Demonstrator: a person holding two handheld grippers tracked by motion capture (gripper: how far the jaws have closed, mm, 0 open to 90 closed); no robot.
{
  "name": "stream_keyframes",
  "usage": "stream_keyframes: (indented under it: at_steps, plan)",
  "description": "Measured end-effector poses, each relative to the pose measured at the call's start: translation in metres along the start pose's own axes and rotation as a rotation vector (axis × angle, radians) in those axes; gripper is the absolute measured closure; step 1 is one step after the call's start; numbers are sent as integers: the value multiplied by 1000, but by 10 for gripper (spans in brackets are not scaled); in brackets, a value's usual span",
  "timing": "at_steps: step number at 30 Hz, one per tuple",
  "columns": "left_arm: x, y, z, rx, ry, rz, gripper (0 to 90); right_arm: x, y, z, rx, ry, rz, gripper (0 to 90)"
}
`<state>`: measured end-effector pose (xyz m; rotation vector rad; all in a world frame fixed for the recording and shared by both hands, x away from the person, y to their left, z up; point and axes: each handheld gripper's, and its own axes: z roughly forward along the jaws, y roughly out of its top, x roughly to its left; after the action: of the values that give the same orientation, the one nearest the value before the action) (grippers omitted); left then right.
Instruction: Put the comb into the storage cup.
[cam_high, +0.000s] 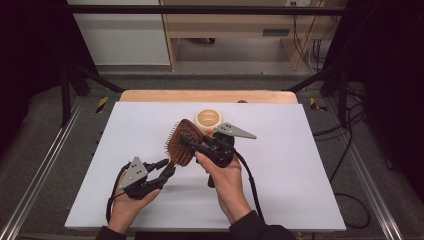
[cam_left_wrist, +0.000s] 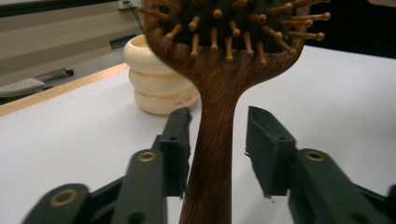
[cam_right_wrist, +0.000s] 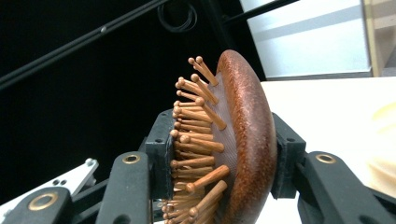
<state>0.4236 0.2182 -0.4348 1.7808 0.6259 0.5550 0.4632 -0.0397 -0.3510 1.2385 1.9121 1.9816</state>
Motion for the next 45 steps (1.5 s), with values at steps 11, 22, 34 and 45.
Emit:
stream_keyframes:
  at_steps: [11, 22, 34, 45]
  plan:
    - [15, -2, -9, -59, 95, -95, 287, -27, 21, -29, -60, -76, 15, 529]
    - [46, -11, -27, -32, 202, -173, 59, -46, 31, -55, -69, -119, 1, 528]
    - [49, -25, -50, -38, 259, -207, 48, -53, 37, -61, -49, -143, -19, 527]
    - [50, -29, -46, -21, 282, -206, 47, -47, 45, -55, -46, -136, -23, 527]
